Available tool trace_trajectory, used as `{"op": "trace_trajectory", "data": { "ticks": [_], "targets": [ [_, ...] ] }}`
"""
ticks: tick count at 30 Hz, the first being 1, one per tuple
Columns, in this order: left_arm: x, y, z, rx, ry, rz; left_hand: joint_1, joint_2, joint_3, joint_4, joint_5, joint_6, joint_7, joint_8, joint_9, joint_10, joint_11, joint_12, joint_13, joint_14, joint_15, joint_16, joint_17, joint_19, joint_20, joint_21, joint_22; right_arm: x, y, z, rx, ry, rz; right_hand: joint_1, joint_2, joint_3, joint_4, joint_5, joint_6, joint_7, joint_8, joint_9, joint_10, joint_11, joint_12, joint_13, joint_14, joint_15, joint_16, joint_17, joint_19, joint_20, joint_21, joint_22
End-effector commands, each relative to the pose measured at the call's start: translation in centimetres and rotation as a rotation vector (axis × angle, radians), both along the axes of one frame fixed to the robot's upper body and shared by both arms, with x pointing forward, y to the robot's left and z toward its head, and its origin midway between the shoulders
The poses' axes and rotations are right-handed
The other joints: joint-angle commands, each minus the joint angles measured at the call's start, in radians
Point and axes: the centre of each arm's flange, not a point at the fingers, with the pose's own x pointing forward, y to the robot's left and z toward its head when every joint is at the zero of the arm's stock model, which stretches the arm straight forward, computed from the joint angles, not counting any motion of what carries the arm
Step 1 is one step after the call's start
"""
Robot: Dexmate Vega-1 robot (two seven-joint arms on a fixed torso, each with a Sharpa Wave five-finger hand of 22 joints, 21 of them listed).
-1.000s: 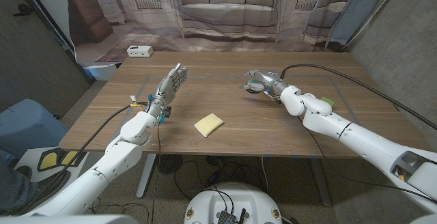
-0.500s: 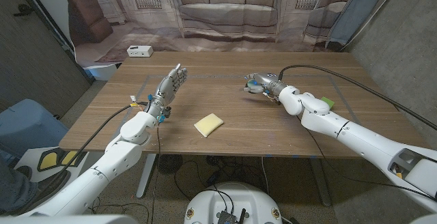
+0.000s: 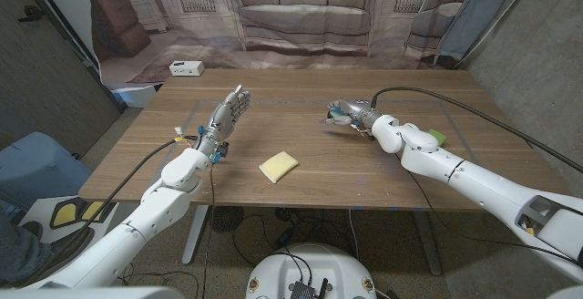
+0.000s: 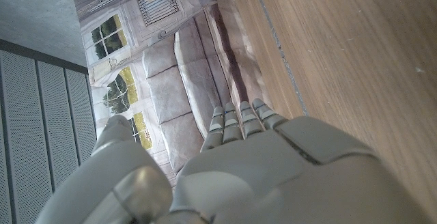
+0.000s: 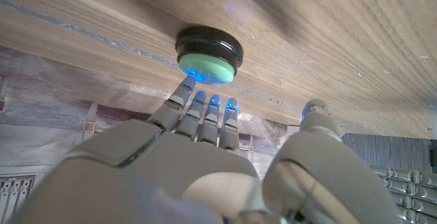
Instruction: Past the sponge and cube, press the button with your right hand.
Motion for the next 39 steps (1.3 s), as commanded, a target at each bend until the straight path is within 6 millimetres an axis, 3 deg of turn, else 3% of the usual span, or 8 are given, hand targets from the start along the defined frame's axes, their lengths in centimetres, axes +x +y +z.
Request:
{"op": "trace_trajectory", "data": {
  "ticks": [1, 28, 39],
  "targets": [
    [0.2, -0.1, 0.2, 0.004, 0.001, -0.001, 0.001, 0.008, 0.003, -0.005, -0.002, 0.009, -0.001, 0.001, 0.003, 0.008, -0.003, 0.003, 0.002, 0.003, 0.004, -0.003, 0.004, -0.001, 0.009, -0.004, 0.006, 0.3, 0.0, -0.4, -0.01, 0.012, -0.003, -0.003, 0.009, 0.007, -0.001, -0.005, 0.012, 0.005, 0.004, 0.005, 0.006, 0.006, -0.003, 0.001, 0.011, -0.006, 0.006, -0.001, 0.011, 0.004, -0.005, 0.005],
    [0.2, -0.3, -0.2, -0.006, 0.009, 0.001, 0.0, 0.01, 0.001, -0.007, -0.003, 0.012, -0.003, 0.001, 0.003, 0.01, -0.002, 0.003, 0.002, 0.004, 0.004, -0.004, 0.004, 0.0, 0.014, -0.015, 0.006, 0.9, -0.3, -1.9, -0.039, 0.06, -0.018, -0.005, 0.01, 0.007, -0.002, -0.01, 0.027, 0.009, 0.008, 0.006, 0.025, 0.004, 0.002, 0.002, 0.032, -0.013, 0.01, -0.002, 0.048, 0.003, -0.003, 0.006],
    [0.2, -0.5, -0.5, -0.009, 0.012, -0.002, -0.001, 0.011, 0.0, -0.007, -0.003, 0.014, -0.002, 0.001, 0.003, 0.01, -0.001, 0.002, 0.002, 0.003, 0.004, -0.004, 0.004, 0.002, 0.016, -0.02, 0.006, 1.1, -0.2, -2.7, -0.066, 0.088, -0.033, -0.008, 0.01, 0.008, -0.002, -0.012, 0.063, 0.011, 0.02, 0.006, 0.047, 0.0, 0.008, 0.002, 0.049, -0.016, 0.013, -0.003, 0.066, 0.003, -0.005, 0.006]
  ]
}}
